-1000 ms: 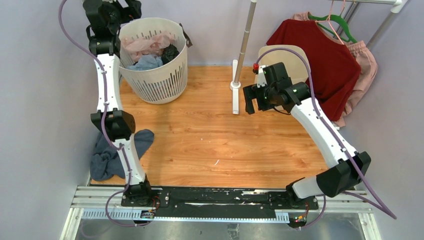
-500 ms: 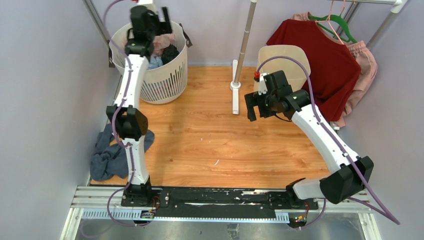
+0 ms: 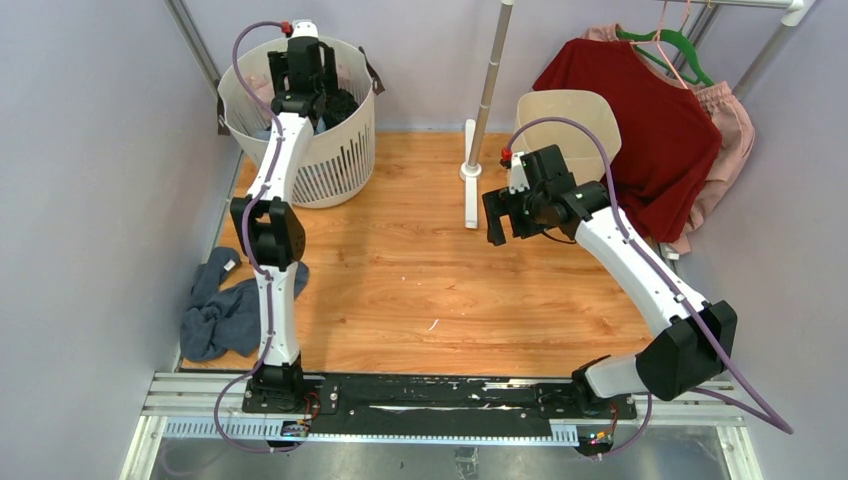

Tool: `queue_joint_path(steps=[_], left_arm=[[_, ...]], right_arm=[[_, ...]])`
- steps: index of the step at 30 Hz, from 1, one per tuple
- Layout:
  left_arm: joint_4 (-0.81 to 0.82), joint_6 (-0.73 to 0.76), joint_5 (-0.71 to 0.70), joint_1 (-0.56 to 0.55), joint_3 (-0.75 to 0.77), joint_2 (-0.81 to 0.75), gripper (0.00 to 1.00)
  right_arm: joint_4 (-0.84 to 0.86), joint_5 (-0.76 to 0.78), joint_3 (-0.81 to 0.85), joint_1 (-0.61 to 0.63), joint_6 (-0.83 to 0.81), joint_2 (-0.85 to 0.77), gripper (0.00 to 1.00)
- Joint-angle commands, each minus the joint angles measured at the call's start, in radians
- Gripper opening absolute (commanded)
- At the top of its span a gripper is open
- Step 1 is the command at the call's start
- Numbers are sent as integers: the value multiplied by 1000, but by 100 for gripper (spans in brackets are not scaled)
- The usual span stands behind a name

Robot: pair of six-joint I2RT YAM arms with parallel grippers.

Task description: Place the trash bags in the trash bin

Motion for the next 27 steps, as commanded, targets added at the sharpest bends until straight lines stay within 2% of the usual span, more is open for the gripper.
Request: queue_joint_path(steps=[1, 6, 8, 10, 13, 15, 16, 20, 21, 22, 27], left_arm=[[39, -30, -153, -5, -34, -9, 96], [24, -50, -196, -5, -77, 14, 85], [24, -58, -238, -5, -83, 23, 83], [26, -59, -255, -5, -75, 39, 87], [10, -53, -255, -3, -43, 65, 83], [9, -53, -241, -4, -49, 64, 74], [14, -54, -235, -3, -63, 58, 66], [50, -51, -207, -3, -106, 24, 22], [51, -54, -203, -4, -115, 15, 14], [93, -61, -173, -9, -194, -51, 10], [269, -39, -183, -63, -492, -252, 8]], right_arm=[[9, -25, -28, 16, 1, -15, 97], [14, -33, -35, 16, 0, -34, 97], [13, -34, -40, 16, 0, -41, 97], [15, -39, -46, 16, -2, -46, 97], [15, -41, -51, 16, -1, -56, 97], [17, -37, -52, 16, 0, -61, 97], [17, -38, -51, 16, -1, -64, 97], [12, -44, -56, 16, 1, -76, 97], [13, -44, -58, 16, 1, -82, 97], [12, -40, -66, 16, 1, -94, 97], [13, -50, -68, 16, 10, -105, 97]])
